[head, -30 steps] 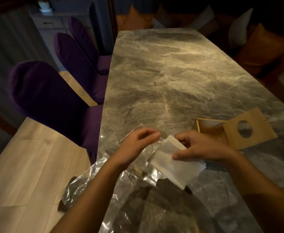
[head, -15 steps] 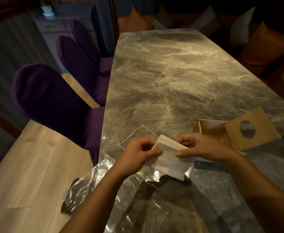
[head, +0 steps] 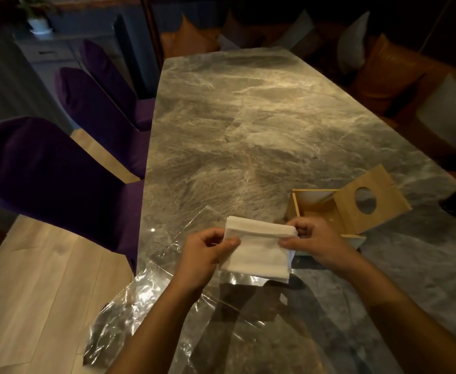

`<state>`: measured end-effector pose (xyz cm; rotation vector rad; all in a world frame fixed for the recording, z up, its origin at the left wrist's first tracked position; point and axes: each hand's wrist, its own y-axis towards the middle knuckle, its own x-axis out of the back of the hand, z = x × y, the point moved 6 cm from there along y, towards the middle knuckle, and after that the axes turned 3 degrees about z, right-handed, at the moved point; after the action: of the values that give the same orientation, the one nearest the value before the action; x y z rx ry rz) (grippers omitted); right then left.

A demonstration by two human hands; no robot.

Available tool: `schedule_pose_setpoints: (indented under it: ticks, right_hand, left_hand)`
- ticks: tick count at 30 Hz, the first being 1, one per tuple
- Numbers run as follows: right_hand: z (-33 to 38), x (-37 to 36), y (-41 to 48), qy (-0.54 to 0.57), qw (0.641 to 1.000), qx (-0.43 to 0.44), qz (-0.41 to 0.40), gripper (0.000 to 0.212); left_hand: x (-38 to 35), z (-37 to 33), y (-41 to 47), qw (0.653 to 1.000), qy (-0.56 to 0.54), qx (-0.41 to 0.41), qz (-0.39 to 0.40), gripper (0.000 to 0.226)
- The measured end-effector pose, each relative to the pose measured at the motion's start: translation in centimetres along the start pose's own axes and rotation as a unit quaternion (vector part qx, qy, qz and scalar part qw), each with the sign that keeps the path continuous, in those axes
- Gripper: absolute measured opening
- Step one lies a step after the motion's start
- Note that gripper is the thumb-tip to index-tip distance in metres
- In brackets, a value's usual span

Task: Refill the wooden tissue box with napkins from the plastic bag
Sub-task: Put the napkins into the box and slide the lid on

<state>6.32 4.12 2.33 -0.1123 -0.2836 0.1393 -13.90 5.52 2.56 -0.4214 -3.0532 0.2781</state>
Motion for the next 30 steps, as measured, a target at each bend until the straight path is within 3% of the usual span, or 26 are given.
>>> schedule_pose_setpoints:
  ticks: [5,8,10,14,18,25,30]
  right_hand:
    - [0.0,0.8,-0.5,-0.008,1.000,0.015,-0.017,0.007]
    - [0.1,3.1,-0.8,-0.008,0.987,0.046,-0.156,0.007]
    - [-1.0,4.5,-0.7,-0.094,0.971,0.021,-0.219,0.004]
    - [-4.0,4.3,0.1,-0.274,0.946,-0.066,-0.158,0.032]
    - [-4.1,3.3,-0.5,-0.363,0.922,-0.061,-0.120,0.030]
    - [-4.5,3.8,-2.5,-0.369,0.927,-0.017,-0.068,0.026]
    - [-5.5,4.7,-4.6,-0.384,0.923,-0.006,0.019,0.012]
  left_hand:
    - [-0.5,0.4,0.2,1.000,0.011,0.003,-0.024,0.012]
    - [-0.5,0.4,0.4,0.999,0.001,0.007,-0.045,0.015]
    - [-0.3,0.6,0.5,0.998,-0.015,0.018,-0.059,0.016]
    - [0.2,0.9,0.7,0.996,-0.028,0.032,-0.084,0.013]
    - [0.1,1.1,0.8,0.994,-0.036,0.037,-0.091,0.009]
    - [-1.4,1.0,1.2,0.995,-0.040,0.043,-0.081,0.009]
    - [-2.3,1.4,1.8,0.996,-0.039,0.064,-0.055,0.005]
